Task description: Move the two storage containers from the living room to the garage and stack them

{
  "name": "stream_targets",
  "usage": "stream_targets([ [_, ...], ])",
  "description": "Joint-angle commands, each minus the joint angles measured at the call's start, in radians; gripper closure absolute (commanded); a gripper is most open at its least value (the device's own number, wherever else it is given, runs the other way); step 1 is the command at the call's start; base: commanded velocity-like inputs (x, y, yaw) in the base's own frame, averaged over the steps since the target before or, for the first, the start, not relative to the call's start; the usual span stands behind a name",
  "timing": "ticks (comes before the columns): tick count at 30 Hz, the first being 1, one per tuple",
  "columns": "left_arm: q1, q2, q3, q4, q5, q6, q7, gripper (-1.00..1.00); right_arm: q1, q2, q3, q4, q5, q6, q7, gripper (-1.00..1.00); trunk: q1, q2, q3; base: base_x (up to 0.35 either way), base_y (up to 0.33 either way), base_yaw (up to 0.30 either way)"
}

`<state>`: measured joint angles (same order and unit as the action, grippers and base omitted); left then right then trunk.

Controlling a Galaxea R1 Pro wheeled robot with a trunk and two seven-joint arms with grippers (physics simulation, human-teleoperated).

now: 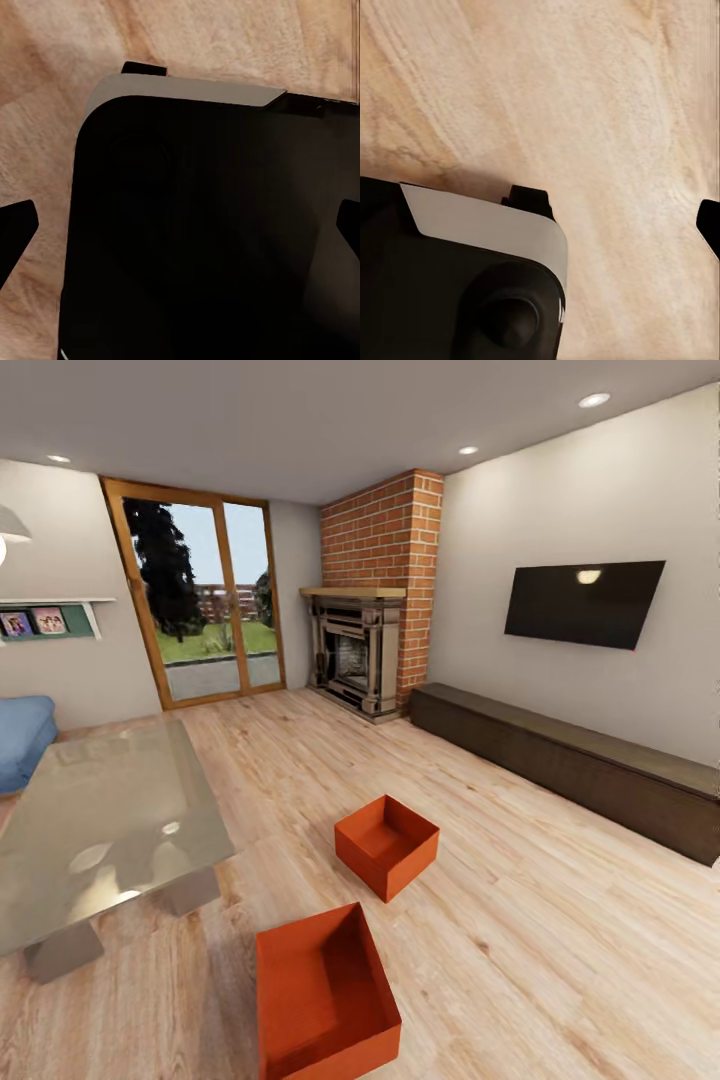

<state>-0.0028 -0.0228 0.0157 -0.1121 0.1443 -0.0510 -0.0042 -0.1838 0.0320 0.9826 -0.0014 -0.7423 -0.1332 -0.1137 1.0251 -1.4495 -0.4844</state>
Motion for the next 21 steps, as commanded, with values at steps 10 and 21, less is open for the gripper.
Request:
stream_targets([
  [10,0.000,0.000,0.000,0.000,0.008,-0.003,0.000,-1.00,0.000,0.000,0.008,0.000,-0.008,-0.002,-0.003,-1.00,0.000,0.000,-0.001,0.032,-0.273,0.001],
  [21,0.000,0.000,0.001,0.000,0.008,-0.003,0.000,-1.00,0.000,0.000,0.008,0.000,-0.009,-0.003,-0.003,-1.00,0.000,0.000,-0.001,0.027,-0.057,0.202],
])
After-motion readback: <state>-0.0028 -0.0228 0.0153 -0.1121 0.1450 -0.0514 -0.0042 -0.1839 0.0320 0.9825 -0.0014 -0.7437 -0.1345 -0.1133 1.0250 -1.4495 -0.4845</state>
